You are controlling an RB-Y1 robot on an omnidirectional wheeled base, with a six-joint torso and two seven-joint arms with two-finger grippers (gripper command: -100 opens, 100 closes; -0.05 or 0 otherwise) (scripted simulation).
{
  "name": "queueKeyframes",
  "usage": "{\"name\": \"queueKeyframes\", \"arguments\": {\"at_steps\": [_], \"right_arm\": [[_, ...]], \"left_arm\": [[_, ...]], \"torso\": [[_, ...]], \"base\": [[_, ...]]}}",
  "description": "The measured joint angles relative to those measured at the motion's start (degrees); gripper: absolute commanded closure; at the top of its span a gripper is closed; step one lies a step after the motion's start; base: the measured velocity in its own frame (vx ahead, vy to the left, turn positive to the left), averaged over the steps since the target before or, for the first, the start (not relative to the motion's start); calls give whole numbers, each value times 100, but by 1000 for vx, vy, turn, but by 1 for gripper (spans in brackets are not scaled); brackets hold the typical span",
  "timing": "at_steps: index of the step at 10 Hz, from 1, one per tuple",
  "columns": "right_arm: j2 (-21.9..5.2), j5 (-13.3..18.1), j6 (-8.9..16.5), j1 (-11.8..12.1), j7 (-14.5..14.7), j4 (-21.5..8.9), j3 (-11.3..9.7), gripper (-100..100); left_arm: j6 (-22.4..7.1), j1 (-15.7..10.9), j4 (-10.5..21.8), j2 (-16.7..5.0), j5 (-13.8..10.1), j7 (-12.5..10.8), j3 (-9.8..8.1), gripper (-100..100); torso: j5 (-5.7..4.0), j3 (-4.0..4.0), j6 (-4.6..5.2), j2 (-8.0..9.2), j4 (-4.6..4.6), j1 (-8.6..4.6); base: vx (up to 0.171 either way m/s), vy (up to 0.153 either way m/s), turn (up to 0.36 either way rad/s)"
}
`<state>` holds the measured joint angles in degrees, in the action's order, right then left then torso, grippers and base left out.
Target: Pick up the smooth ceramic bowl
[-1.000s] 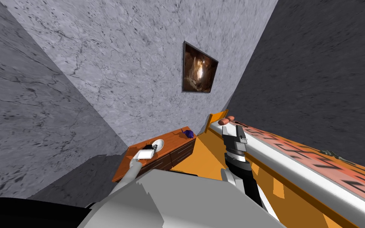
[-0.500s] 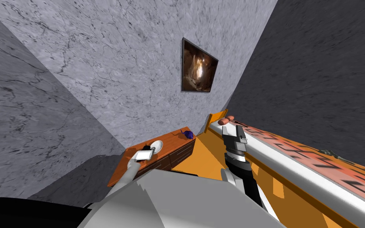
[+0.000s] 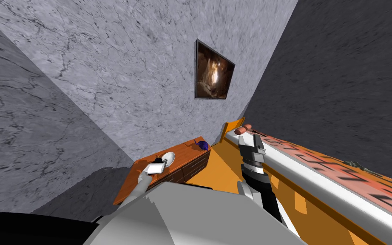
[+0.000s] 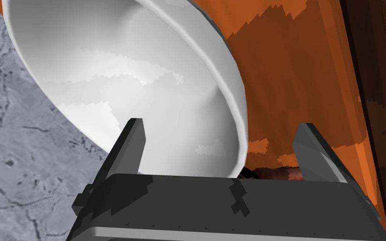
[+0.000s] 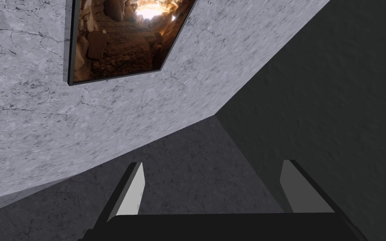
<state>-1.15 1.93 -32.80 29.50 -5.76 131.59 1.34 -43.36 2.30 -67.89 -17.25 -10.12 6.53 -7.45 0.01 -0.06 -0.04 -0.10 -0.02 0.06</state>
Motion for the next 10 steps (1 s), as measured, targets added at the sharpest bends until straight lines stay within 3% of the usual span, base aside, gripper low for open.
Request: {"name": "queueKeyframes", "arguments": {"at_steps": [4, 5, 6, 9, 10], "right_arm": [[0, 0, 0, 0, 0, 0, 0, 0], [0, 0, 0, 0, 0, 0, 0, 0], [0, 0, 0, 0, 0, 0, 0, 0], [1, 0, 0, -1, 0, 0, -1, 0], [0, 0, 0, -1, 0, 0, 0, 0]], "left_arm": [[-4, 1, 0, 0, 0, 2, 1, 100], [-5, 2, 0, 1, 0, 2, 2, 0], [-5, 2, 1, 1, 0, 2, 2, 100], [-308, 77, -374, -73, -78, 30, -35, 100], [-340, 79, -392, -75, -80, 31, -36, 0]], "torso": [[-3, 5, -1, 8, 3, -7], [-3, 6, -1, 9, 4, -8], [-4, 7, -1, 10, 5, -8], [-11, 20, -2, 30, 11, -25], [-9, 17, -2, 25, 10, -19]], "base": [[1, 0, -3], [0, 0, 0], [-21, -21, 15], [-32, -25, 12], [0, 0, 0]]}}
